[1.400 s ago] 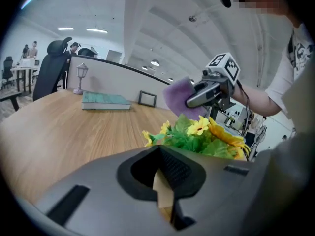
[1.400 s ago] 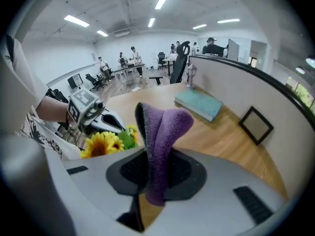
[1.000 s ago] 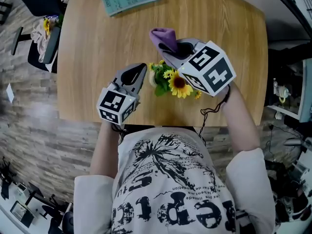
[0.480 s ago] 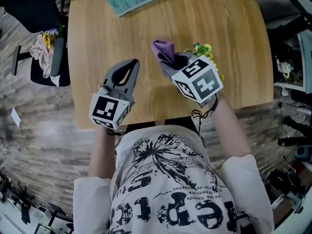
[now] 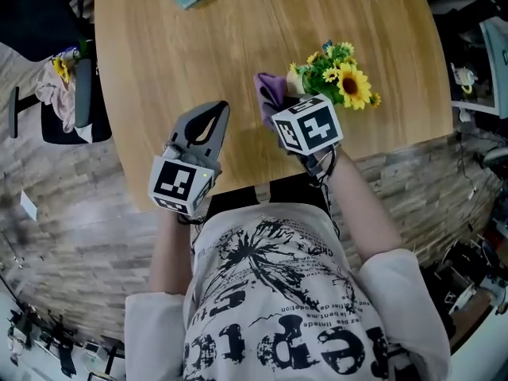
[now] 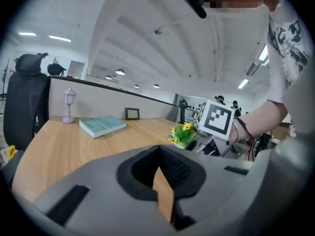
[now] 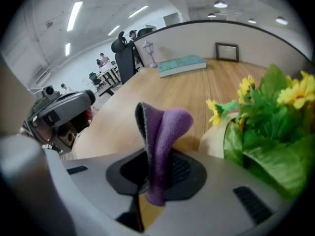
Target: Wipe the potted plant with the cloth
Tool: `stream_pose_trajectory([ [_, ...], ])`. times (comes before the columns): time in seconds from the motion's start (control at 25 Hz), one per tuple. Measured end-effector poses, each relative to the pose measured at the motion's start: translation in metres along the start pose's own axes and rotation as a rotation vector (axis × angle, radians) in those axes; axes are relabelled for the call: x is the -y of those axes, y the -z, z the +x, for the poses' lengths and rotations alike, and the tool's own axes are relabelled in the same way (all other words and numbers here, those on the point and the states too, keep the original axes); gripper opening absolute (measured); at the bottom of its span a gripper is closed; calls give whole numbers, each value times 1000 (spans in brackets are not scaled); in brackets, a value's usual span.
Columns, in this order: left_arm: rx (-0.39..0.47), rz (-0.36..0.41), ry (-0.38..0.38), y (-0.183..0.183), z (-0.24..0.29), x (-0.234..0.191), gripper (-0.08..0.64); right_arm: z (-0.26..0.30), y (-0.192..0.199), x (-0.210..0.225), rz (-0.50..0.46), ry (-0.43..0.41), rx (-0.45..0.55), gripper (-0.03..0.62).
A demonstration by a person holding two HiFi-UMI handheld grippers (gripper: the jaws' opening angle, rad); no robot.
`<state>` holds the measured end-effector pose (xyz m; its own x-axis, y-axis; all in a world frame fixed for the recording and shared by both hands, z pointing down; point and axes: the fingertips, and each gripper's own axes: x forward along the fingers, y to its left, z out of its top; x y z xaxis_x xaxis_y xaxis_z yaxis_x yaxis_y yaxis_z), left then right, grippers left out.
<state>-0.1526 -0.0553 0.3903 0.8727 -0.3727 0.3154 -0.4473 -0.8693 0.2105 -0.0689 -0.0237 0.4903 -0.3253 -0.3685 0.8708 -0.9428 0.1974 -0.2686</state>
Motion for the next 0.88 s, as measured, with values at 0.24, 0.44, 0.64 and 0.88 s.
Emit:
stream_pose_trajectory([
  [0.24, -23, -35, 28, 18, 2, -5, 3, 15, -7, 16, 214, 27, 60, 75],
  [0.44, -35, -36, 62, 23, 8, -1, 3, 15, -8, 17, 331, 11, 81, 75],
  [0.64, -48, -33, 101, 29, 13, 6, 3, 13, 3, 21, 427, 13, 103, 77],
  [0.88, -62, -31, 117, 35, 22, 11, 3, 9, 21, 29, 463, -7, 96, 80],
])
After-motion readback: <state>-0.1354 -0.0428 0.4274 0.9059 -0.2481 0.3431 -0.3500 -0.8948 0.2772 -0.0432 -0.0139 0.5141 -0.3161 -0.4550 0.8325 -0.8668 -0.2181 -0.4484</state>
